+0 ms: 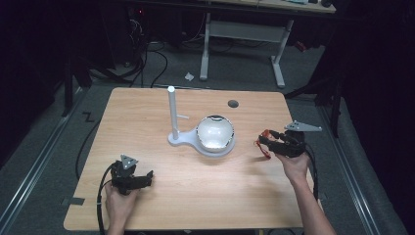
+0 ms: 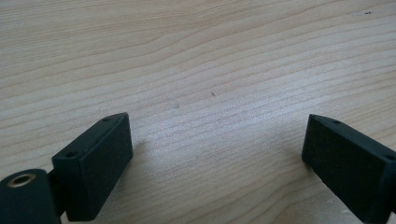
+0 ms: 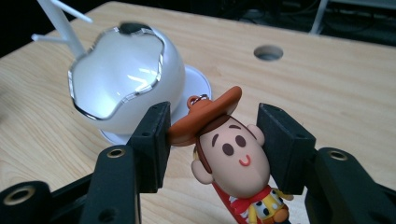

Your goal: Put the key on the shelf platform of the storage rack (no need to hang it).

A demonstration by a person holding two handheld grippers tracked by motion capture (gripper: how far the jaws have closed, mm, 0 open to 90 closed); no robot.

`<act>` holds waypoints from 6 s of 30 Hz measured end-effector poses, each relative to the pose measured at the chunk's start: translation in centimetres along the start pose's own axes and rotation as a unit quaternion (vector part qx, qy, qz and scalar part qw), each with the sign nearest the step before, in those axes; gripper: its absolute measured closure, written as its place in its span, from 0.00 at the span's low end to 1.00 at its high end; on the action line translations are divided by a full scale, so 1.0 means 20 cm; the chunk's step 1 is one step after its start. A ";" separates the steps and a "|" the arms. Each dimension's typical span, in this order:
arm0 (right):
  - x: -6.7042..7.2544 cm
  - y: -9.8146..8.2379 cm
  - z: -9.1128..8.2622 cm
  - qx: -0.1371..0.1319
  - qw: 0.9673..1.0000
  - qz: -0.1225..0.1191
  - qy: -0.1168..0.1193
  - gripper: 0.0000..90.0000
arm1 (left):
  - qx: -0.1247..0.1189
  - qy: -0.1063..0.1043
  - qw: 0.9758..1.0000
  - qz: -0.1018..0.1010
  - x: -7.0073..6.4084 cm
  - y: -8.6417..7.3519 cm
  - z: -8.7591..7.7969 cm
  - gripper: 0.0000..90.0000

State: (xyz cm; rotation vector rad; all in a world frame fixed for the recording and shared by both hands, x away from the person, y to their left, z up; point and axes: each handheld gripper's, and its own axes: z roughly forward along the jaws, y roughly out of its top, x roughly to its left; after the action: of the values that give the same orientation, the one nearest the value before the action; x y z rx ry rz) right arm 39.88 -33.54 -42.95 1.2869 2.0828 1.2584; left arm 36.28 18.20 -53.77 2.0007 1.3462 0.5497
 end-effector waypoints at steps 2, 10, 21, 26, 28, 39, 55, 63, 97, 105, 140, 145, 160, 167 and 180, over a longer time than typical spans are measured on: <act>0.00 0.01 -0.01 -0.003 1.000 0.000 0.001 0.52 | 0.000 0.000 1.000 0.000 0.00 0.00 0.00 0.10; 0.05 0.12 -0.13 -0.026 0.999 -0.013 0.016 0.53 | -0.001 0.000 1.000 0.000 0.00 0.00 0.00 0.10; 0.15 0.24 -0.21 -0.035 0.998 -0.034 0.040 0.52 | -0.002 -0.001 1.000 0.001 0.00 0.00 0.00 0.10; 0.19 0.30 -0.22 -0.045 0.996 -0.042 0.058 0.52 | -0.003 0.001 1.000 0.001 0.00 0.00 0.00 0.11; 0.23 0.34 -0.22 -0.045 0.995 -0.051 0.068 0.52 | -0.002 0.001 1.000 0.001 0.00 0.00 0.00 0.11; 0.33 0.47 -0.22 -0.044 0.991 -0.076 0.104 0.52 | -0.003 -0.002 1.000 0.005 -0.01 0.00 0.00 0.13; 0.42 0.58 -0.03 -0.040 0.988 -0.075 0.127 0.52 | -0.003 -0.003 1.000 0.005 -0.01 0.00 0.00 0.13; 0.44 0.62 0.06 -0.030 0.989 -0.074 0.122 0.52 | -0.004 -0.003 1.000 0.004 0.00 0.00 0.00 0.13; 0.43 0.46 0.41 0.042 0.992 -0.057 0.107 0.52 | -0.004 -0.003 1.000 0.003 0.00 0.00 0.00 0.14; 0.44 0.44 0.47 0.046 0.992 -0.052 0.110 0.52 | -0.005 -0.003 1.000 0.003 0.00 0.00 0.00 0.14; 0.44 0.25 0.70 0.111 0.990 -0.056 0.069 0.51 | -0.006 -0.003 1.000 0.001 0.00 0.00 0.00 0.14; 0.44 0.25 0.71 0.114 0.990 -0.059 0.050 0.50 | -0.006 -0.003 1.000 0.001 0.00 0.00 0.00 0.14; 0.43 0.25 0.67 0.108 0.990 -0.066 0.055 0.44 | -0.006 -0.003 1.000 0.001 0.00 0.00 0.00 0.14; 0.44 0.27 0.61 0.101 0.990 -0.078 0.058 0.46 | -0.006 -0.003 1.000 0.001 0.00 0.00 0.00 0.14; 0.38 0.30 0.50 0.077 0.993 -0.060 0.061 0.45 | -0.005 -0.003 1.000 0.002 0.00 0.00 0.00 0.14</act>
State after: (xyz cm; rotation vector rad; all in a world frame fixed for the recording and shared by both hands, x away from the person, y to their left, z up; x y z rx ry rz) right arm 46.13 -21.18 -42.16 1.1519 2.3457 1.1709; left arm 36.19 18.15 -53.76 1.9961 1.3336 0.5516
